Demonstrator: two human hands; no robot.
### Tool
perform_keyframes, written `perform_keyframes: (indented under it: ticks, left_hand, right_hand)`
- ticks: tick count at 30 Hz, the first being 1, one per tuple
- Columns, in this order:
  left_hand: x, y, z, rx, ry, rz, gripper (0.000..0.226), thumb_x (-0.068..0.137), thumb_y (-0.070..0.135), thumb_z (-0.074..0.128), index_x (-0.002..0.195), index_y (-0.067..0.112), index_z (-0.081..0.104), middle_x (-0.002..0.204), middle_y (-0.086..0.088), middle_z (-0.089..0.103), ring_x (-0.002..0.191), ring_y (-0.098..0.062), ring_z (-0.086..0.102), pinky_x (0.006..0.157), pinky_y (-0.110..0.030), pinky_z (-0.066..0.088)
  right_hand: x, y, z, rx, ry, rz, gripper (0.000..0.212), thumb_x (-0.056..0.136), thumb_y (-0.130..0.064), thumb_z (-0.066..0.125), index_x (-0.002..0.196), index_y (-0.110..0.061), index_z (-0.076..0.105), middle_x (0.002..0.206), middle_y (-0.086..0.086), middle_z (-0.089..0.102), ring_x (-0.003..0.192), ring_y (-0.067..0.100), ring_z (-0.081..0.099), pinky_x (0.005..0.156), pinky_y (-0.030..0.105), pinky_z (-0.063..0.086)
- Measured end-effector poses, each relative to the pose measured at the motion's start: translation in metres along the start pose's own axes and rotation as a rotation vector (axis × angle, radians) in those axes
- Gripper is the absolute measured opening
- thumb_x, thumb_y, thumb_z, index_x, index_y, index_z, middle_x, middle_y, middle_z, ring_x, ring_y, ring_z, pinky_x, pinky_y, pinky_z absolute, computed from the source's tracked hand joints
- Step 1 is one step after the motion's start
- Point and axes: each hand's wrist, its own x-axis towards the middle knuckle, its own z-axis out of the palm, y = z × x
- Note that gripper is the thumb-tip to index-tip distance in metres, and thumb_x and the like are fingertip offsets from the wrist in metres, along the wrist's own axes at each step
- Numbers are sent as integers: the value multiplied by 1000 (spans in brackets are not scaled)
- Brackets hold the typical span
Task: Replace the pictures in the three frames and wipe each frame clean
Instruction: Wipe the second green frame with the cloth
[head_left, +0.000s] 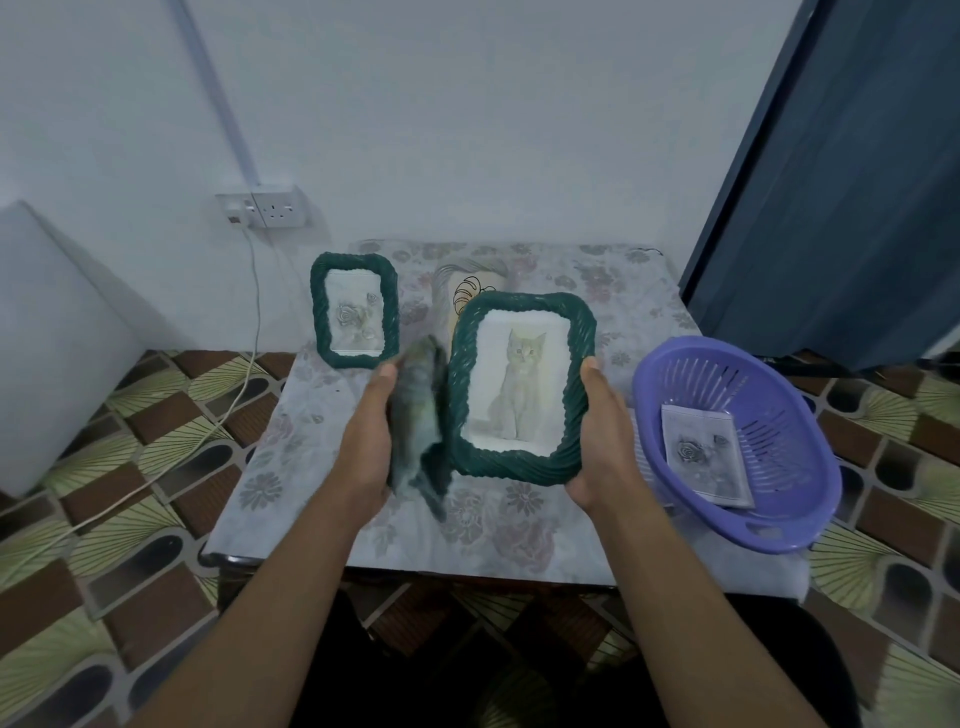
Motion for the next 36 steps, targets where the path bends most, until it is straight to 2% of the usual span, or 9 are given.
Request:
perform_keyframes:
  ticks: [3,6,10,13,16,22,26,32,36]
  left_hand:
    - [-6,-3,5,-211,-269,-68,50,99,18,36,147,34,37,138,-2,58,118,-22,62,87,-35,55]
    - [-8,-12,9,-49,-279,-40,73,95,-6,50,147,42,30,131,4,62,113,-17,65,87,-35,55]
    - [-10,-20,23,207,-36,129,16,100,15,55,112,20,63,100,4,75,98,-20,70,83,-32,56]
    - [-8,-21,31,275,136,171,27,102,32,50,93,17,72,84,3,76,82,-12,72,75,-26,56]
    - [-5,-17,32,387,284,161,47,102,43,46,73,12,67,56,4,62,52,-7,58,51,-22,45]
    - [-1,-13,34,178,295,31,39,102,43,46,82,21,70,68,6,68,64,-7,64,57,-21,50]
    - [-4,-12,37,-113,233,-161,33,101,45,47,101,20,69,91,-1,75,85,-16,71,72,-34,56]
    - [-19,-28,47,-224,-11,-319,36,101,38,45,119,14,65,112,-8,73,105,-21,69,91,-39,53]
    - [-28,-31,57,-147,-110,-208,22,98,23,55,116,11,63,105,-4,75,100,-18,71,87,-35,56]
  right_hand:
    - [1,-4,-1,7,-32,0,32,104,-43,44,110,-24,70,99,-4,78,92,18,74,80,38,58]
    - [2,-8,0,6,-35,25,34,105,-43,42,109,-24,70,102,-1,77,91,18,75,75,36,58]
    - [2,-6,3,4,-29,57,37,104,-45,45,115,-21,69,102,0,77,94,21,74,78,38,59]
    - [2,-3,6,-19,-51,56,35,104,-45,44,108,-23,70,97,0,78,92,22,74,79,39,59]
    - [3,-2,8,-16,-48,60,36,104,-45,44,106,-23,72,96,0,78,91,23,74,78,40,59]
    - [5,1,8,56,-7,81,34,104,-45,44,102,-24,71,88,-3,78,77,16,75,59,32,58]
    - [6,3,8,180,73,66,32,105,-43,43,105,-24,68,83,-6,75,75,14,72,63,33,59]
    - [10,10,11,329,223,-92,36,104,-45,42,121,-24,66,109,-1,75,96,20,73,73,37,61]
    - [8,14,16,358,255,-168,39,102,-48,43,123,-24,65,116,2,73,105,25,71,91,49,57]
